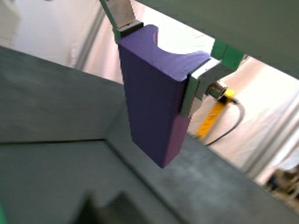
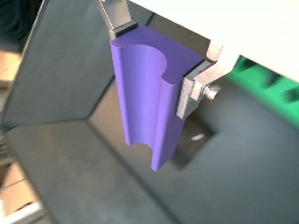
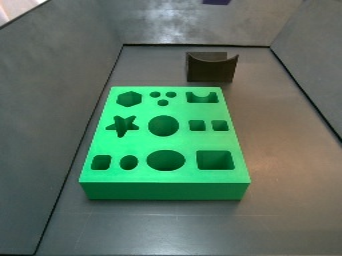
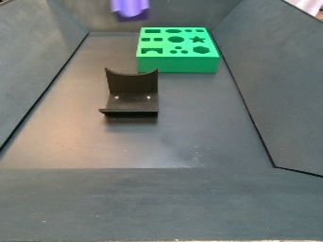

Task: Pick up the arch object. Move up. Place the arch object on the fixture. Regrasp the arch object. Move to above the board. Insert the arch object.
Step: Move to above the board.

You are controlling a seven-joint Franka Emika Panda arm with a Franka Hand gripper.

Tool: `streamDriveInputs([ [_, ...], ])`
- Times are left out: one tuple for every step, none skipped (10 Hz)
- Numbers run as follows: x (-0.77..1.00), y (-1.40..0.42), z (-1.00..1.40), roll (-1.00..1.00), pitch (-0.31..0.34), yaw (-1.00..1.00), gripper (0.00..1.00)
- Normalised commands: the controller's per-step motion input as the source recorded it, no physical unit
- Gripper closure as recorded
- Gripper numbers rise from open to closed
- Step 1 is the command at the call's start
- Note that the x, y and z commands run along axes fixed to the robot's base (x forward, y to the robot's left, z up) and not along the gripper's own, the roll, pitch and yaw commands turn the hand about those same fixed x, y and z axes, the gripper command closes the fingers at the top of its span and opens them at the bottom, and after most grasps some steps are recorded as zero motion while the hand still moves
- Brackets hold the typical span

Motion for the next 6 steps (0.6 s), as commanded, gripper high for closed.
streamDriveInputs([
  [-0.87, -1.00, 0.29, -1.00, -0.067, -0.09, 1.00],
  [-0.90, -1.00, 0.30, -1.00, -0.072, -0.10, 1.00],
  [-0.92, -1.00, 0.30, -1.00, -0.072, -0.10, 1.00],
  [-0.99, -1.00, 0.31, -1.00, -0.070, -0.11, 1.00],
  [-0.75, -0.72, 0.23, -1.00, -0.071, -0.11, 1.00],
  [-0.41, -0.32, 0.11, -1.00, -0.070, -0.11, 1.00],
])
